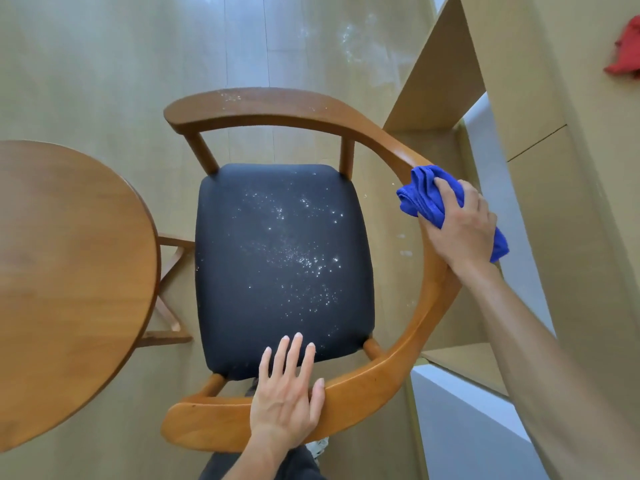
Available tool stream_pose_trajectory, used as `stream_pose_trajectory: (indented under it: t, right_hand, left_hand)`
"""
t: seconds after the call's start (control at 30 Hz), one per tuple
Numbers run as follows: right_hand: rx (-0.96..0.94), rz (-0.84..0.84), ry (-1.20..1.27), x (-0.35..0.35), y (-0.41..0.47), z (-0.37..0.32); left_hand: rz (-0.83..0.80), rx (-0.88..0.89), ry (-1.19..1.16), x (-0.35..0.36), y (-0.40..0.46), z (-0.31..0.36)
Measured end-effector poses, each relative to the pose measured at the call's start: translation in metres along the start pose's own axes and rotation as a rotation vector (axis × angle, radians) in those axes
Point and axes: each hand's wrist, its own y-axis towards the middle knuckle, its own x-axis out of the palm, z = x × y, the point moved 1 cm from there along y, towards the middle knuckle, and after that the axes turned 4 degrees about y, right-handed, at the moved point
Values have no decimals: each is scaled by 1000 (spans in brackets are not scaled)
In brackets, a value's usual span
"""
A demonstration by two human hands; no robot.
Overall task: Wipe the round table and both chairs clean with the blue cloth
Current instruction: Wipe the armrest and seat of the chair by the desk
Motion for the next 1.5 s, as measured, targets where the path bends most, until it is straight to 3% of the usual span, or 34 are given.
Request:
stream_pose_trajectory:
  t: [0.27,0.53,0.8,1.17,1.5]
  right_hand:
    - [-54,-205,-159,1,73,-25]
    - [-131,-259,-220,9,97,-37]
    - [-200,-278,-243,18,122,-49]
    - [-256,-93,-135,48,147,-87]
    - [-91,154,346,87,153,-175]
  left_hand:
    - [-55,-41,-108,-4,2,-3]
    - [-169,-208,-214,-8,25,0]
    - [150,-290,-225,-66,140,-36]
    - [361,-384,-133,-147,228,-142]
    - [496,-391,-184,-195,283,-214]
